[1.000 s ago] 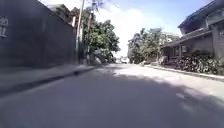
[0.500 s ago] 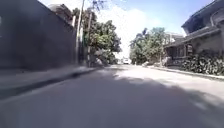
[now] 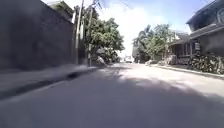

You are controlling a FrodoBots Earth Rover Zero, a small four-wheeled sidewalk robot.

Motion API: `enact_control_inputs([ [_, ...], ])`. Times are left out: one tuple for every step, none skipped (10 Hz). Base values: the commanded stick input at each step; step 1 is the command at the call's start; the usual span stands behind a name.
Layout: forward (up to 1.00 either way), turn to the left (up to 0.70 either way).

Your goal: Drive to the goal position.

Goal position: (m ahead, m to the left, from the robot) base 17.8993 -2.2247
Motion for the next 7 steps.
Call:
enact_control_inputs([
  [1.00,-0.41],
  [1.00,-0.41],
  [1.00,-0.34],
  [1.00,-0.27],
  [1.00,-0.16],
  [1.00,-0.01],
  [1.00,-0.01],
])
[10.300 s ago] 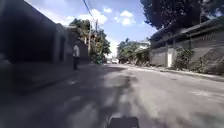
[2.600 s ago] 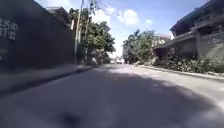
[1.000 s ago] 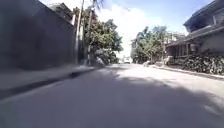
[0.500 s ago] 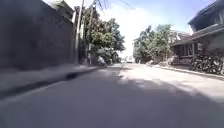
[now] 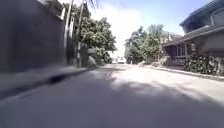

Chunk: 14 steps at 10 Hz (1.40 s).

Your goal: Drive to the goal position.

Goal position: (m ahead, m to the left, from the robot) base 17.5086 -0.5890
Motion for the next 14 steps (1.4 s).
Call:
enact_control_inputs([
  [1.00,-0.01],
  [1.00,-0.01],
  [1.00,-0.01],
  [1.00,-0.01],
  [1.00,-0.01],
  [1.00,-0.01],
  [1.00,-0.01],
  [1.00,-0.01],
  [1.00,-0.01],
  [1.00,-0.01],
  [1.00,-0.01],
  [1.00,-0.01],
  [1.00,-0.01],
  [1.00,-0.01],
])
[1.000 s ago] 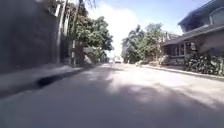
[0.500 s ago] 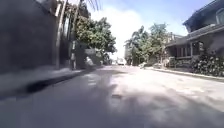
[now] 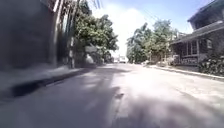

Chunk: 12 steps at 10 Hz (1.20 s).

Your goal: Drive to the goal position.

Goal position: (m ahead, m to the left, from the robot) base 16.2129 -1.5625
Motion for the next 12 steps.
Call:
enact_control_inputs([
  [1.00,-0.01],
  [1.00,-0.01],
  [1.00,-0.01],
  [1.00,-0.01],
  [1.00,-0.01],
  [1.00,-0.01],
  [1.00,-0.01],
  [1.00,-0.01],
  [1.00,-0.05],
  [1.00,-0.23],
  [1.00,-0.40],
  [1.00,-0.41],
])
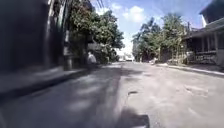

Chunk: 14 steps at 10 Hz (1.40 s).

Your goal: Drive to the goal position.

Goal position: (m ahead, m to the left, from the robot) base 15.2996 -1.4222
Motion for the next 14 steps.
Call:
enact_control_inputs([
  [1.00,-0.41],
  [1.00,-0.31],
  [1.00,-0.08],
  [1.00,-0.01],
  [1.00,-0.01],
  [1.00,-0.01],
  [1.00,-0.01],
  [1.00,-0.01],
  [1.00,-0.06],
  [1.00,-0.28],
  [1.00,-0.41],
  [1.00,-0.41],
  [1.00,-0.30],
  [1.00,-0.10],
])
